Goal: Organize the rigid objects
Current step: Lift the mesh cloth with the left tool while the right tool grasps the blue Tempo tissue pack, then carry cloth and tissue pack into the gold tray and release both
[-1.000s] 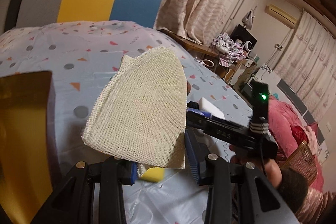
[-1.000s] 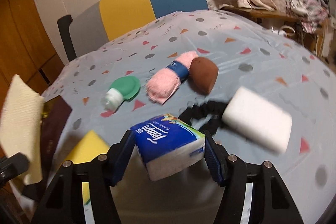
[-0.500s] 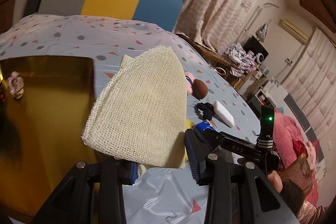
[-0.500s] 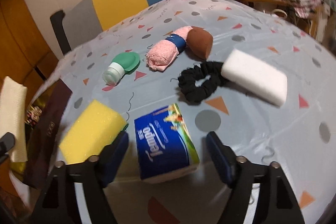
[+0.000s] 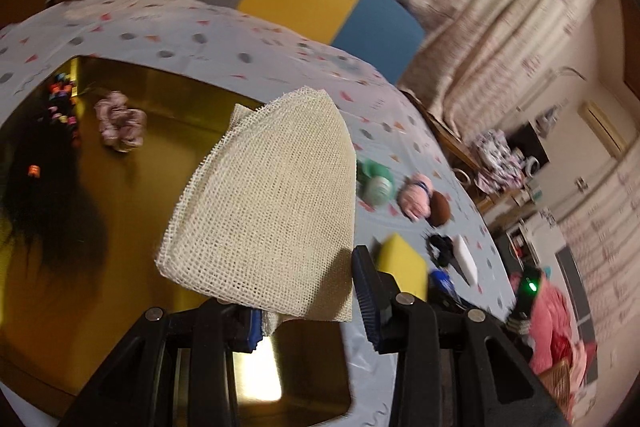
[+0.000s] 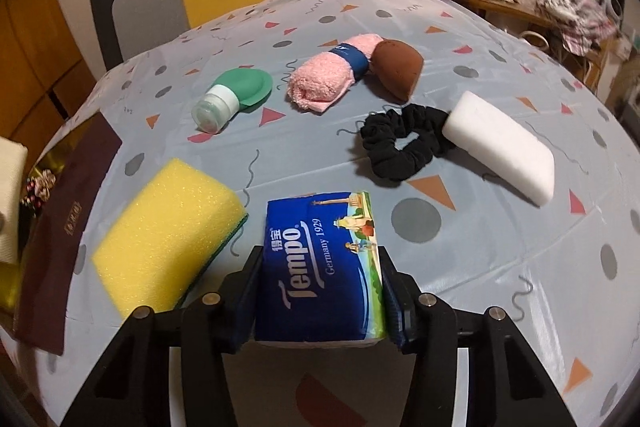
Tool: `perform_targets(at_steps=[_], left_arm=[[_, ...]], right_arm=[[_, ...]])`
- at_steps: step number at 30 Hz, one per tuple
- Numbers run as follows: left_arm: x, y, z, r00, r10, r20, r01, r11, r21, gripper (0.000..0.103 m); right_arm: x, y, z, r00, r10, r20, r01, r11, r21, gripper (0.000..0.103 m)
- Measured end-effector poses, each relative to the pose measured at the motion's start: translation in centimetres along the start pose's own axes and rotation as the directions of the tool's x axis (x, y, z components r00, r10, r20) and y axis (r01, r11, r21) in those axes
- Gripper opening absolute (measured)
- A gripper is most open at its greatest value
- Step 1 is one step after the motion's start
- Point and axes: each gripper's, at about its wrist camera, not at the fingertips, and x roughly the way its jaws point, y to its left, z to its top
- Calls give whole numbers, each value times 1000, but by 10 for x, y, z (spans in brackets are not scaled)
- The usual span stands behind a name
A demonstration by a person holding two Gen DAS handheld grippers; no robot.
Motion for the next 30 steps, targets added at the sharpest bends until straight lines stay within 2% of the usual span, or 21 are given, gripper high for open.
perform_targets(at_steps=[5,7,11,12,15,18,23,30], left_arm=[[13,27,22,999,34,-35,-37,994,-101,40],[21,40,32,998,42,-44,-48,987,-152,51],[37,54,48,994,92,-60,-102,975,-195,62],[38,56,50,992,106,-63,-117,973,-201,68],[33,59,50,992,115,-57,-125,970,-210,71],[19,55,44,993,114,-29,-117,975,-187,71],[-7,40,29,994,111,11,-110,991,-70,71],[-29,25,1,996,93,-2,-92,991,93,71]], right_arm=[[-7,-5,-4,1000,20,2,-20,997,71,52],[-11,-5,-7,999,32,2,-32,995,96,52],[-19,0,-12,999,43,10,-44,993,106,52],[-21,2,-13,999,43,12,-44,994,104,52],[-25,5,-14,999,38,19,-40,994,98,52],[-31,5,-13,999,42,31,-45,993,110,52],[-40,9,-6,997,53,60,-60,991,121,52],[-54,25,2,992,100,78,-110,984,140,52]])
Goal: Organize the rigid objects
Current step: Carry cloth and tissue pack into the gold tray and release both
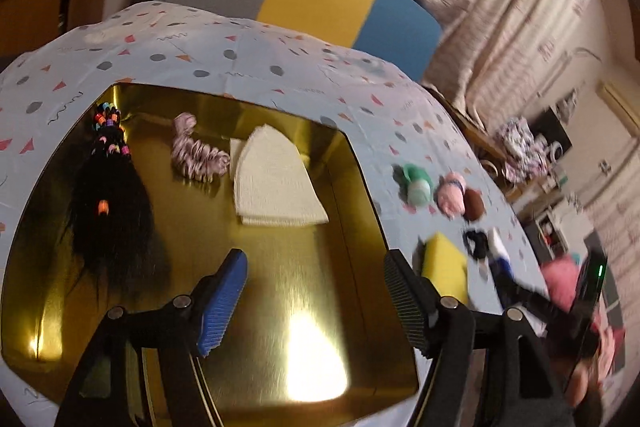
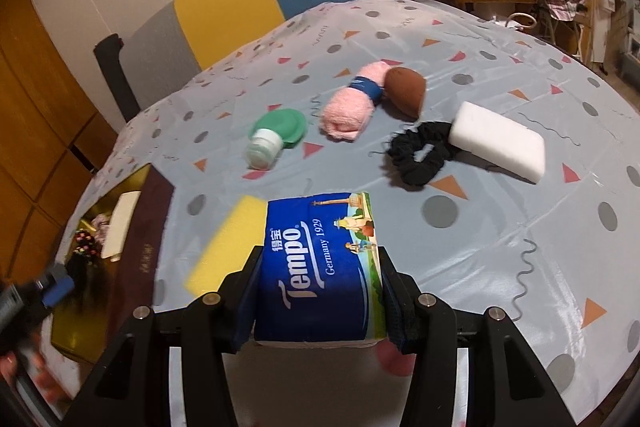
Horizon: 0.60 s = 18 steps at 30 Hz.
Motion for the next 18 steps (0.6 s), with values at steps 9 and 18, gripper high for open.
perform_targets(at_steps=[9,18], left_arm=[[-34,6,-27,999,-26,33,24,999,37,71],[-62,25,-41,998,12,66,-14,999,31,71]], right_arm=[[-13,85,4,987,158,-7,-158,979,-130,52],[15,199,-14,948,281,-149,-314,899,-304,52]])
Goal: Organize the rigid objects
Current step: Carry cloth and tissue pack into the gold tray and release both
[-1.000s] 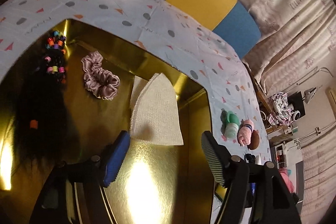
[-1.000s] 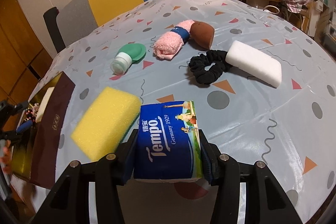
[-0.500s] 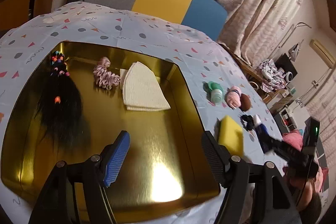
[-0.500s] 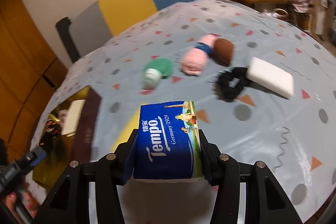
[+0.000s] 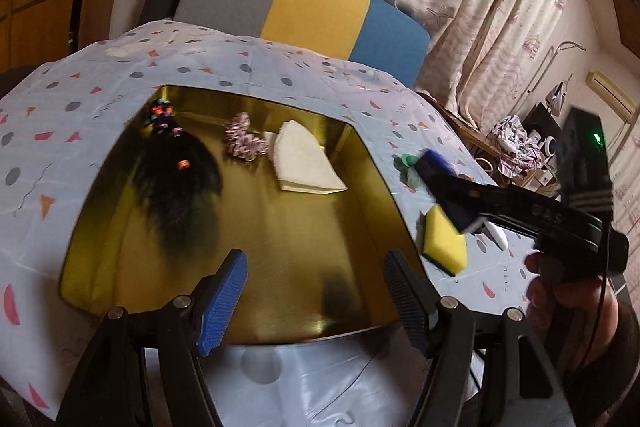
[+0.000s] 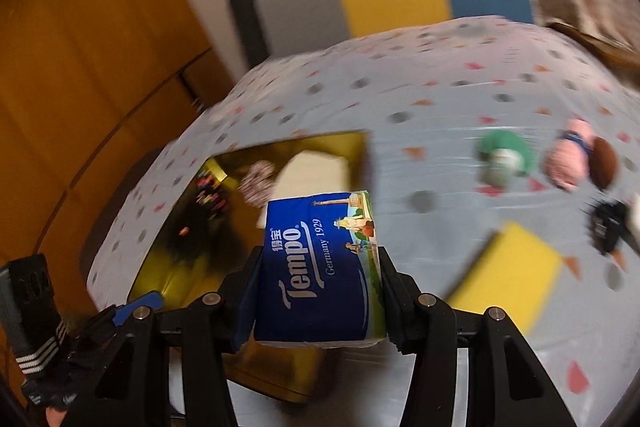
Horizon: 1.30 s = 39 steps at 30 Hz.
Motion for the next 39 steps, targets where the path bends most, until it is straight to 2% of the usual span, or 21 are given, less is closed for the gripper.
perform_targets(at_steps=[5,9,12,17,18,21,28,31,34,39], left_arm=[[-13,18,-4,1000,19,12,-18,999,-30,71],[-24,35,-5,998,44,34,-42,997,-64,71],[-33,49,-5,997,64,50,-59,994,-97,71],[-44,69,-6,993,95,71,-84,986,-146,71],[-46,71,-7,992,101,77,-89,984,-152,71],[-51,80,-7,989,120,88,-103,979,-176,71],[-47,92,-8,986,151,71,-133,969,-207,71],[-45,87,-9,989,133,68,-116,971,-211,71],[-43,79,-9,991,117,67,-103,976,-190,71],[-36,56,-9,998,34,56,-25,989,-147,71]], right_arm=[[49,44,6,995,39,-96,-45,997,-61,52],[80,69,11,989,34,-141,-51,992,-113,52],[102,81,14,986,14,-168,-38,989,-141,52],[129,84,21,983,-19,-180,-2,993,-118,54],[130,84,22,983,-14,-181,-6,994,-109,59],[119,83,21,989,-7,-151,-8,995,-99,73],[70,67,14,998,5,-55,-9,998,-62,80],[48,55,10,1000,-3,-24,1,999,-47,81],[28,42,4,999,-44,8,44,998,-53,82],[-1,16,-9,994,-98,41,99,995,-32,84]])
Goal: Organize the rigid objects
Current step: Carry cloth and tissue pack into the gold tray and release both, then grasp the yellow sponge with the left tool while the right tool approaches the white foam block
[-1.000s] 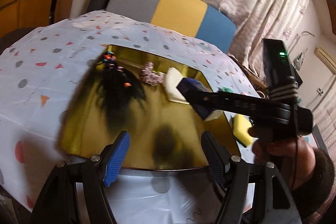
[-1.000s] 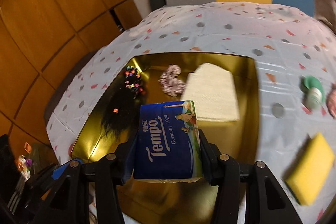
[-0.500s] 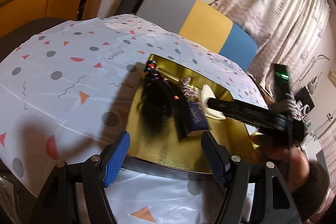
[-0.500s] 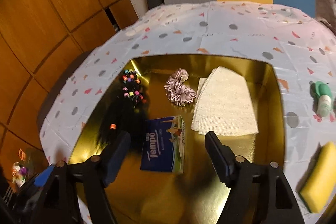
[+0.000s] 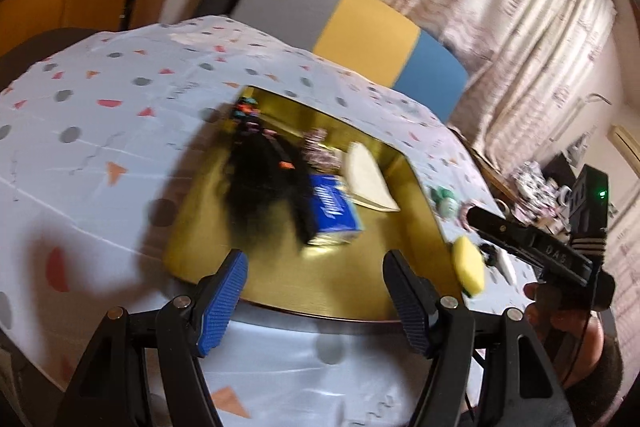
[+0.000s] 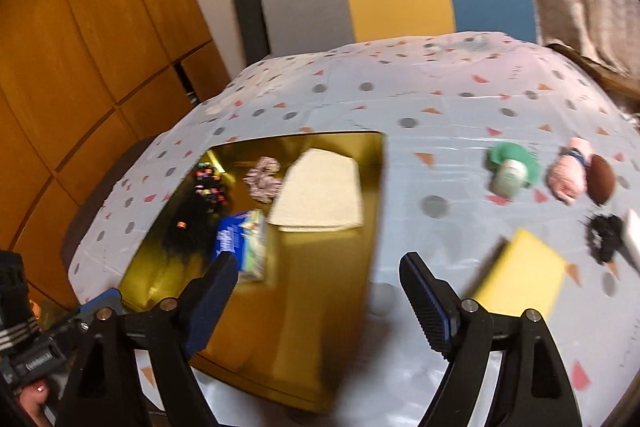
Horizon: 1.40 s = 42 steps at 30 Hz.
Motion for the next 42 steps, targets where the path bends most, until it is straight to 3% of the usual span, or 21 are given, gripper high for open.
perform_targets(at_steps=[14,21,26,34,42], left_arm=[[33,-90,-12,989,-89,-122,109,979,175,71],[57,-157,-15,977,-123,-177,171,941,291,76],[87,-214,-21,954,-160,-254,247,898,364,81],[145,-272,-33,926,-133,-354,284,862,420,81],[202,-291,-42,924,-14,-381,212,850,482,81]], right_arm=[[-32,-108,-65,981,-186,-55,191,974,119,84],[-55,-164,-91,969,-241,-54,246,934,258,84],[-71,-193,-105,964,-263,-42,262,906,333,84],[-93,-226,-122,956,-293,-29,279,871,405,84],[-102,-249,-132,956,-294,-12,266,846,462,85]])
